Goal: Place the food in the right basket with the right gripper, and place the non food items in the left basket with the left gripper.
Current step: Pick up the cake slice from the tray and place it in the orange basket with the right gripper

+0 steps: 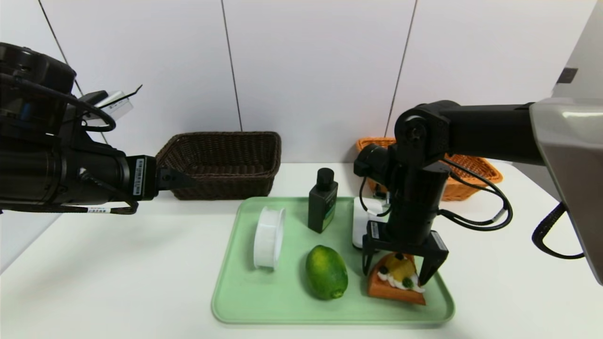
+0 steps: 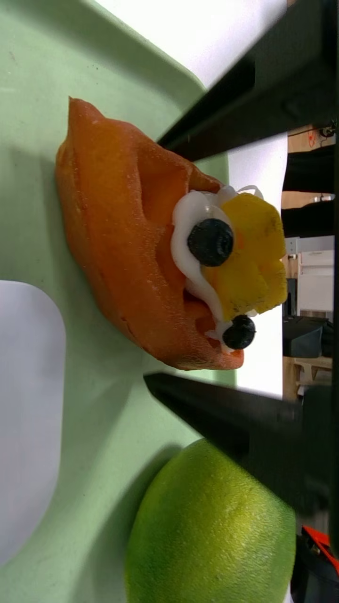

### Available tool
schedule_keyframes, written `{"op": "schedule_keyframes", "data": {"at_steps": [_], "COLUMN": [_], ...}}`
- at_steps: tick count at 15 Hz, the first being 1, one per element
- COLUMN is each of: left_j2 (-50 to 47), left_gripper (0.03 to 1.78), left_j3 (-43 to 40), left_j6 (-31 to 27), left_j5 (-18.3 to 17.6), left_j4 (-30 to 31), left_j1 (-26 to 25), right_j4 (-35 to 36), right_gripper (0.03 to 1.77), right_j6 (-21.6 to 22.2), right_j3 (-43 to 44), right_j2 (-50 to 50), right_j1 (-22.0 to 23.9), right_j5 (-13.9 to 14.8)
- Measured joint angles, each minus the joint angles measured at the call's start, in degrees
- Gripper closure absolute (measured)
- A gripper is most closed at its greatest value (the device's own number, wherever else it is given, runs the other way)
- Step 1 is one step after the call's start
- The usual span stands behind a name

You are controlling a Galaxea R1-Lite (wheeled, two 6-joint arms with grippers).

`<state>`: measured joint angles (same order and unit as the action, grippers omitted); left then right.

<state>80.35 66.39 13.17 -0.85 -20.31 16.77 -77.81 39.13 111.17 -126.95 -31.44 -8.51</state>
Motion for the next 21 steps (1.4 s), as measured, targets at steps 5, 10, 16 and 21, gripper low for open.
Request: {"op": "schedule_keyframes", "data": {"at_steps": [5, 10, 16, 21], "left_j2": [-0.17, -0.26, -0.44, -0.5], "left_gripper": [0.12, 0.12, 0.12, 0.12], "left_j3": [-0.27, -0.32, -0.46, -1.18], "left_j6": [0.0, -0.07, 0.0, -0.07], "left_j5": [-0.11, -0.3, -1.16, -1.26], "left_j4": [0.02, 0.02, -0.57, -0.59], "left_j1": [-0.1, -0.84, -1.12, -1.12], "right_j4": [-0.16, -6.12, -5.1, 6.89], "right_gripper": [0.84, 0.93, 0.94, 0.94], "right_j6": [0.13, -0.82, -0.41, 0.56], "right_j3": [0.05, 0.05, 0.46, 1.01], "right_j2": [-0.41, 0.05, 4.94, 10.03], "right_j1": [-0.2, -3.25, -3.15, 1.78], "right_j5": [-0.02, 3.15, 3.15, 5.23]}}
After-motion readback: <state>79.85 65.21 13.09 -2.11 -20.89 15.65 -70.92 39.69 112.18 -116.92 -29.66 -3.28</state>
